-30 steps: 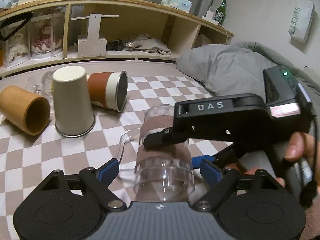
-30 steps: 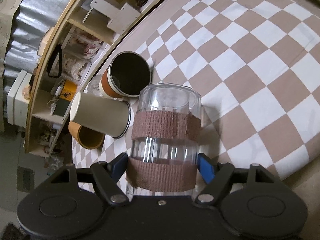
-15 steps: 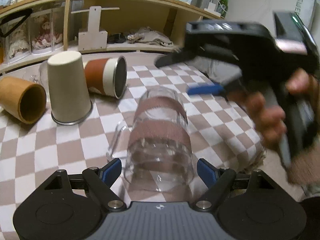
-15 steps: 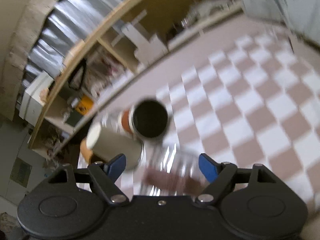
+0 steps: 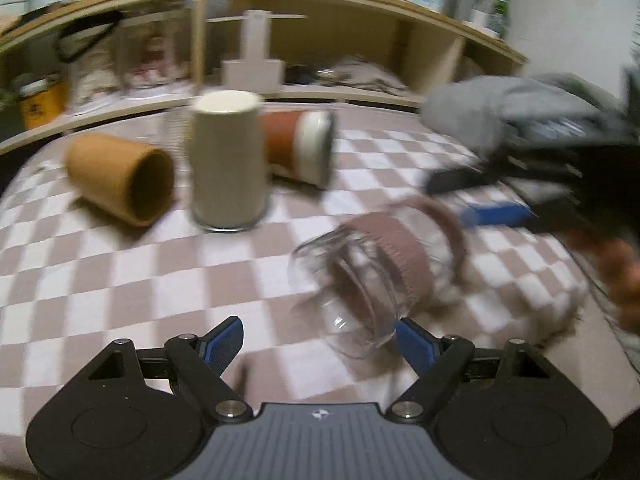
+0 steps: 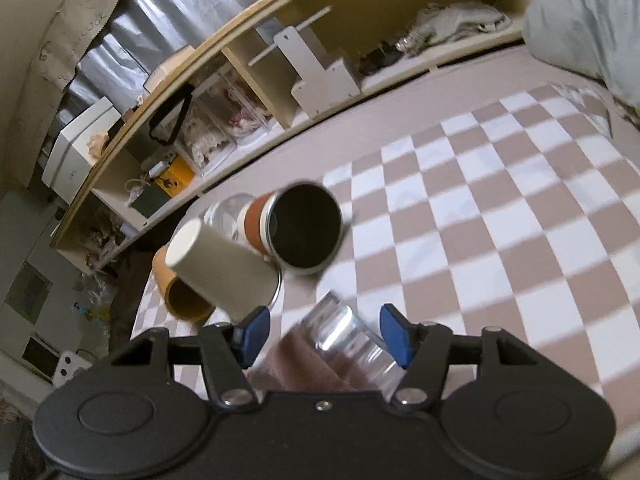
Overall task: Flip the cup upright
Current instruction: 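Lift the glass mug with the right tool and rotate it upright, then carry the upright glass mug with the right tool and lower it onto the cloth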
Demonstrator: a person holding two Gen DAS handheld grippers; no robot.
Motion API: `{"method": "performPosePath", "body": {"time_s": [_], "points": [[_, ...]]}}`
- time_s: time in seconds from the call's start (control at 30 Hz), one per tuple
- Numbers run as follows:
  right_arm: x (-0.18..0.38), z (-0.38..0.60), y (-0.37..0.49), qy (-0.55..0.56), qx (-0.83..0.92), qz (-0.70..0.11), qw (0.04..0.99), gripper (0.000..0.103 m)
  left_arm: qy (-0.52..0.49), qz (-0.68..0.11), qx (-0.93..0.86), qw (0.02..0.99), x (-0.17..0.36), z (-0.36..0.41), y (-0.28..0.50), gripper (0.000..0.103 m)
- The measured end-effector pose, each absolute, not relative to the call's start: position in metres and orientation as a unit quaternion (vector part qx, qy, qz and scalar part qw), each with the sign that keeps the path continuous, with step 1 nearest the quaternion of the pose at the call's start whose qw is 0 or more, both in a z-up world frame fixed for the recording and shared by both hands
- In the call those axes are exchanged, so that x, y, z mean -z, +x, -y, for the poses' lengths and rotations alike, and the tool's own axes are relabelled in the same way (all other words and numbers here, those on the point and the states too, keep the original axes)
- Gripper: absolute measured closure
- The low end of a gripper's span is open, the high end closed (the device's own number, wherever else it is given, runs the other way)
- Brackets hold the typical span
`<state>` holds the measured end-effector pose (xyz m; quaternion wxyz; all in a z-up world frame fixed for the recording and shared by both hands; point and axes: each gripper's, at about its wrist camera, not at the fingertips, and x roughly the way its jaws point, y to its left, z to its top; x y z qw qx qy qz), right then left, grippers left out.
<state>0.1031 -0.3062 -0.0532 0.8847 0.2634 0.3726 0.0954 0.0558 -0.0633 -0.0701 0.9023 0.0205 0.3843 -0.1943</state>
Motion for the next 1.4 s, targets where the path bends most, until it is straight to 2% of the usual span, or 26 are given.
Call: {"method": "performPosePath", "body": {"time_s": [0.47,0.7,0.83,1.0,1.07,1.4], "points": [[0.055,0.258,0.055,0.274,-0.151,-0.415,0.854,0.039,-0.021,-0.369,0.093,0.924,0.062,0.021,0.088,0.02],[0.04,0.251,0.05,0.23,-0.2,-0.428,0.851,0.04,-0.113,-0.384,0.128,0.907,0.049,0.007,0.08,0.02],[0.011,0.254,0.062,0.173,-0.197,-0.416,0.871,0.039,-0.15,-0.4,0.177,0.886,0.054,0.017,0.073,0.02],[-0.026,0.235,0.097,0.096,-0.221,-0.416,0.877,0.024,-0.172,-0.409,0.214,0.87,0.067,0.035,0.065,0.02],[-0.032,0.22,0.114,0.063,-0.236,-0.429,0.87,0.024,-0.171,-0.411,0.22,0.868,0.071,0.04,0.063,0.02],[-0.001,0.142,0.182,-0.082,-0.279,-0.523,0.801,0.021,-0.184,-0.405,0.24,0.863,0.075,0.041,0.066,0.02]]}}
